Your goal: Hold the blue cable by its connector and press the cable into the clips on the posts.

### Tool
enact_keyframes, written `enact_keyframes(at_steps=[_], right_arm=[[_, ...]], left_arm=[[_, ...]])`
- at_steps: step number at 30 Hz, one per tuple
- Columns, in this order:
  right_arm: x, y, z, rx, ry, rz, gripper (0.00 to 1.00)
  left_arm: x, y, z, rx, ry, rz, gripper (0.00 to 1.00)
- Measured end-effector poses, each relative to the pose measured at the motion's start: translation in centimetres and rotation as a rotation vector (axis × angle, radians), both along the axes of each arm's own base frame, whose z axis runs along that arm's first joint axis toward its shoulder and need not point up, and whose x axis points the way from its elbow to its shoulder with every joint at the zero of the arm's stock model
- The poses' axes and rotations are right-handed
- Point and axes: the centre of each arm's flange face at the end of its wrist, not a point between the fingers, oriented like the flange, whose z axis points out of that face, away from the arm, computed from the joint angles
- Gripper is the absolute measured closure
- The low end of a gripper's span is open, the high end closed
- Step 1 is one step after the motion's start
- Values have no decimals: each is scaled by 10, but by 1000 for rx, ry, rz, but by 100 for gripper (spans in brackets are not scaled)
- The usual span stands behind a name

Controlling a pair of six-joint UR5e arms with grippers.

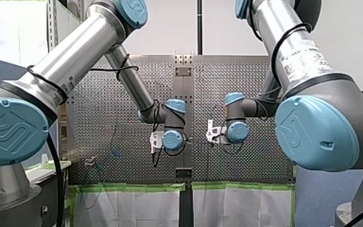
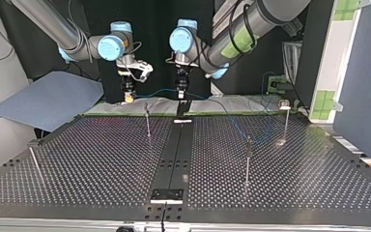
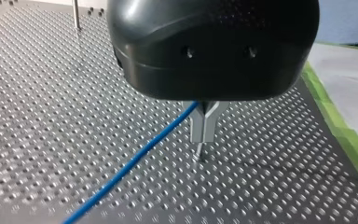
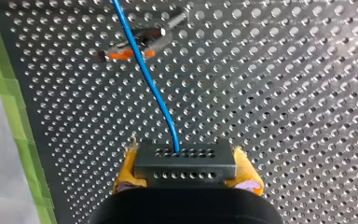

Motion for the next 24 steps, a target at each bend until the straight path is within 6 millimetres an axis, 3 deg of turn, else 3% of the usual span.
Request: enact_keyframes(at_steps=[6,17,24], right_arm=[[-8,-8,-3,-2,4,-5,100],[-24,-15,-40,61,29,24,100],[-34,-22,-45,67,28,11,100]], left_arm=[[1,-16,7,-19,-19,-4,100],[11,-44,-11,-26,-19,-11,100],[12,-51,-23,-23,-16,-15,100]])
